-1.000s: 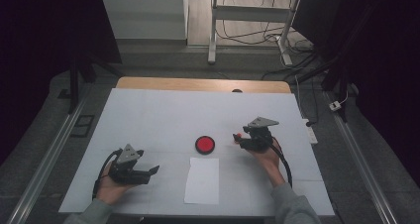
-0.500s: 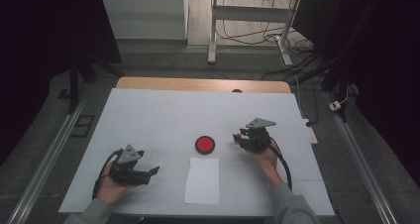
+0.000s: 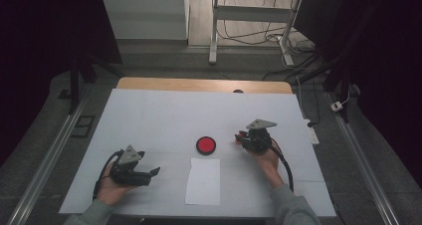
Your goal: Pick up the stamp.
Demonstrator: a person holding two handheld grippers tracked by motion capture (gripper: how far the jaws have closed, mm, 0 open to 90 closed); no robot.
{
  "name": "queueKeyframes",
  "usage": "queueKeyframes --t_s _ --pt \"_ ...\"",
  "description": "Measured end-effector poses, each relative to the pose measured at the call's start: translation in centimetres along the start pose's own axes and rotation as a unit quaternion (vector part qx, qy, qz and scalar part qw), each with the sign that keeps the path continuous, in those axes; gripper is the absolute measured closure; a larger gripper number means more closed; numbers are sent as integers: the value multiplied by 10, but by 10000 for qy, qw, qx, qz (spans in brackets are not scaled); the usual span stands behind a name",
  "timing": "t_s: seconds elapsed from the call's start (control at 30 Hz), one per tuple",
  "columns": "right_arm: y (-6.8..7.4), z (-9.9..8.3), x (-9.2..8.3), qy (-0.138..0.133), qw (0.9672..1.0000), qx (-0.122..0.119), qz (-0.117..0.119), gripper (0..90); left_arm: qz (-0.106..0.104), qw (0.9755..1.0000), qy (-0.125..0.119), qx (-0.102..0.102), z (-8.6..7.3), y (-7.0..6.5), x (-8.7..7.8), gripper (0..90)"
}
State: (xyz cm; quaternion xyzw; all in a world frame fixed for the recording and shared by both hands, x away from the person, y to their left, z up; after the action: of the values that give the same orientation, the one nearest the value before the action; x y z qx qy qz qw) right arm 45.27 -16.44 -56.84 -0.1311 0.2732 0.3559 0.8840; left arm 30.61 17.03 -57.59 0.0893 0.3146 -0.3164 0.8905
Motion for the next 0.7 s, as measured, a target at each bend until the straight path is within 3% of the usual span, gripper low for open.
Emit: queueKeyframes --t_s 0.7 --pt "2 7 -6 -240 9997 14 46 716 13 10000 3 -8 -1 1 0 181"
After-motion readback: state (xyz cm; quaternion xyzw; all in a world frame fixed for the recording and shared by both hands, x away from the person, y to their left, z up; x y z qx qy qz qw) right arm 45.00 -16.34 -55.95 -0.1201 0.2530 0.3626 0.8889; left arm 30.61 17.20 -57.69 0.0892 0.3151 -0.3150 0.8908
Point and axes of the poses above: each handheld gripper's, and its own axes: x roughly forward along the jaws, z roughly out of its top, y roughly to its left, the point moved 8 cm from there along x, roughly forward along the jaws, and after that the axes turned 3 degrees about -y, right-handed, at the moved point
